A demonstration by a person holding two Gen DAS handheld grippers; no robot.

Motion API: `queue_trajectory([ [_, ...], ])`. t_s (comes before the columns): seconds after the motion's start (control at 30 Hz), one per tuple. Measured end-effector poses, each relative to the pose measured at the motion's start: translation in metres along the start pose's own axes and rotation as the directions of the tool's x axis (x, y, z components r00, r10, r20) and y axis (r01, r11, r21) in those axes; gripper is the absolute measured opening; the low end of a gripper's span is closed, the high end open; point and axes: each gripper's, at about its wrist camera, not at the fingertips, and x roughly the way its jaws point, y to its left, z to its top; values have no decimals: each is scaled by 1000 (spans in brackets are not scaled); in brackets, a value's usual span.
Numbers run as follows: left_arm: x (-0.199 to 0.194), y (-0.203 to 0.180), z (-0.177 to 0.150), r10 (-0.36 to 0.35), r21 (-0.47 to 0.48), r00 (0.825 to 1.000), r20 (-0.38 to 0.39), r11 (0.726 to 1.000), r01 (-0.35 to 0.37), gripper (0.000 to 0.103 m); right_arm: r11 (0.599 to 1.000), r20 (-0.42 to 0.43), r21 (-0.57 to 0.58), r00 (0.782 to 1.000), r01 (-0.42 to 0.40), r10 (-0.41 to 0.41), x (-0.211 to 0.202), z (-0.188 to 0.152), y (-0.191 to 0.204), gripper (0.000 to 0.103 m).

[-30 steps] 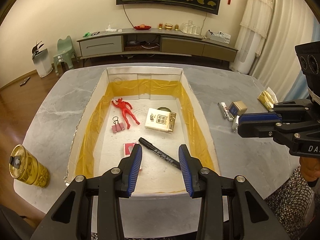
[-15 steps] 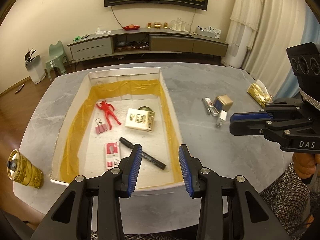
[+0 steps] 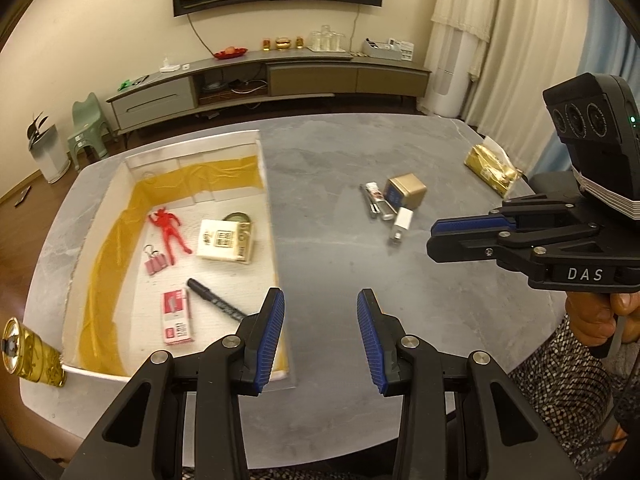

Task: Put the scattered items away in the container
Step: 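Grasp the white charger with the left tool while the right tool grasps the gold tin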

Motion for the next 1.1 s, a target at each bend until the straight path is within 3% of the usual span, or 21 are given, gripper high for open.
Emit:
queue_trajectory([
  [0.47,38,-43,11,-70,48,996,-47,996,72,40,984,9,158,997,79,-81,-18,-25,-84,19],
  [0.9,101,-74,29,-138,59,986,-98,988,145,40,951,-50,256,985,175,-168,1,-40,-150,22],
  [1.1,148,-86,39,-175,41,979,-108,983,180,46,943,-50,262,979,203,-197,12,-29,-170,41],
])
